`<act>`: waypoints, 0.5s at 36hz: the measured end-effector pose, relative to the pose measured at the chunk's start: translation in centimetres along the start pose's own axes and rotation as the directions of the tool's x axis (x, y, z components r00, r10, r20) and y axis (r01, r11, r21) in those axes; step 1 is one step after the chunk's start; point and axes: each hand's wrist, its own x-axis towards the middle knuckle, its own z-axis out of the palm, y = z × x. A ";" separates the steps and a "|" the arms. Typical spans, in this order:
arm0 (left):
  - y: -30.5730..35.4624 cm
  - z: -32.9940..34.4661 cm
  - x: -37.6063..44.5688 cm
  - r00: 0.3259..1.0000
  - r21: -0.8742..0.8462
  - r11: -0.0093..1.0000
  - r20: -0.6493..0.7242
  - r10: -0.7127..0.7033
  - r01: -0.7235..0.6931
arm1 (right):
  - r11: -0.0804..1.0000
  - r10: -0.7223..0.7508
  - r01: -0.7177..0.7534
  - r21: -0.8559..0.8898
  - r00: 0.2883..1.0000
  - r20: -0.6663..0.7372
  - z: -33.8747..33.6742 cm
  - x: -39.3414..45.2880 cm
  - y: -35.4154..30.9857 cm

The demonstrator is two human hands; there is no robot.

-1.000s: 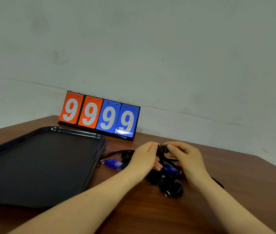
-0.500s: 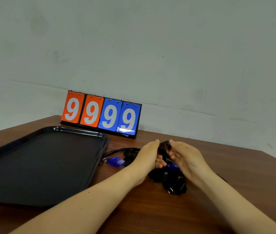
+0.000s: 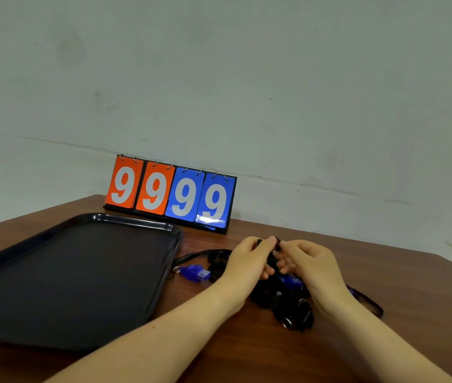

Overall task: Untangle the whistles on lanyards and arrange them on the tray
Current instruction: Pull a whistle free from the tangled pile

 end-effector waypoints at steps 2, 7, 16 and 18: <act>0.0 -0.1 0.1 1.000 0.027 1.000 0.009 0.006 -0.006 | 0.997 -0.036 0.036 -0.075 0.999 -0.005 -0.1 0.0 0.1; 0.2 -0.3 0.1 0.998 0.150 0.987 0.037 0.047 -0.052 | 0.975 -0.084 0.083 -0.205 0.996 0.000 -0.2 0.1 0.4; 0.5 -0.5 -0.1 0.998 0.177 0.983 0.060 0.026 -0.036 | 0.922 -0.189 0.180 -0.342 0.982 0.008 -0.2 -0.2 -0.2; 0.6 -0.5 -0.2 0.998 0.156 0.988 0.057 0.009 -0.018 | 0.919 -0.193 0.189 -0.345 0.981 0.022 -0.3 -0.2 -0.2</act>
